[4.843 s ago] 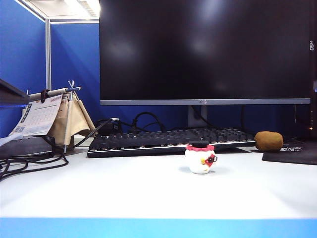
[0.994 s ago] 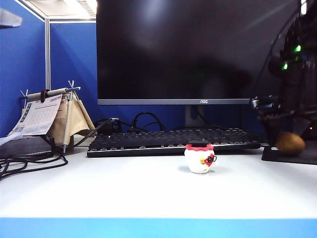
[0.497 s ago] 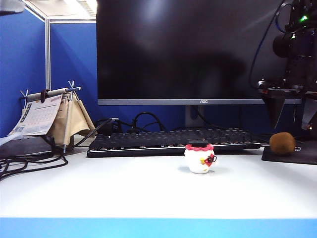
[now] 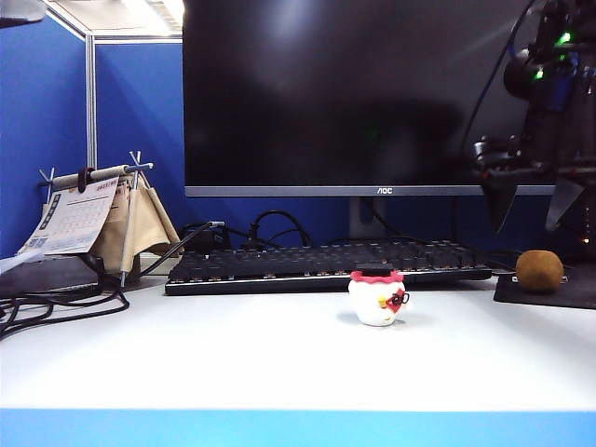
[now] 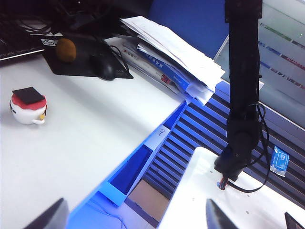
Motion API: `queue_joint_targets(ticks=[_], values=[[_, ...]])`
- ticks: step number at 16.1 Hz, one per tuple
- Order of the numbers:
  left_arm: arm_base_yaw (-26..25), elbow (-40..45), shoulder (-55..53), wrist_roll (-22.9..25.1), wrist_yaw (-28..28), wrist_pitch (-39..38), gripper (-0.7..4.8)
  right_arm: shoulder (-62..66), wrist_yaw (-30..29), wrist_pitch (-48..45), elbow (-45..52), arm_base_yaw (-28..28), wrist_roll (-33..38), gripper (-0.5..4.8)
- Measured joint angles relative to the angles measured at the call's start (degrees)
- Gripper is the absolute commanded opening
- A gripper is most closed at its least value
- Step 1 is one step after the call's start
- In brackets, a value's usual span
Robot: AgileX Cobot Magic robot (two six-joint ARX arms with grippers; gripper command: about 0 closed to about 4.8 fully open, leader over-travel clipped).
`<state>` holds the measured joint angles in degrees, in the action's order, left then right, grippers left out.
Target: Place the kiwi on top of the doll with a flat head.
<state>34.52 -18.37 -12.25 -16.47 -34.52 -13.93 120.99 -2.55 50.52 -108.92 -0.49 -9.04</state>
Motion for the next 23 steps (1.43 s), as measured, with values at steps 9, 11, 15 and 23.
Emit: queue_joint_targets(ticks=[9, 11, 15, 23], values=[[0.0, 0.0, 0.0, -1.4, 0.0, -0.2, 3.77, 6.8, 6.0, 1.3, 0.1, -0.3, -1.7, 4.79], [0.0, 0.0, 0.0, -1.9, 0.0, -0.3, 3.77, 6.9, 6.6, 2.1, 0.0, -0.3, -1.8, 4.79], [0.0, 0.0, 0.0, -2.6, 0.0, -0.2, 3.77, 6.9, 10.5, 11.0, 0.0, -0.3, -1.5, 4.79], [0.0, 0.0, 0.0, -2.6, 0.0, 0.9, 3.77, 6.9, 8.9, 10.6, 0.0, -0.5, 1.2, 4.79]])
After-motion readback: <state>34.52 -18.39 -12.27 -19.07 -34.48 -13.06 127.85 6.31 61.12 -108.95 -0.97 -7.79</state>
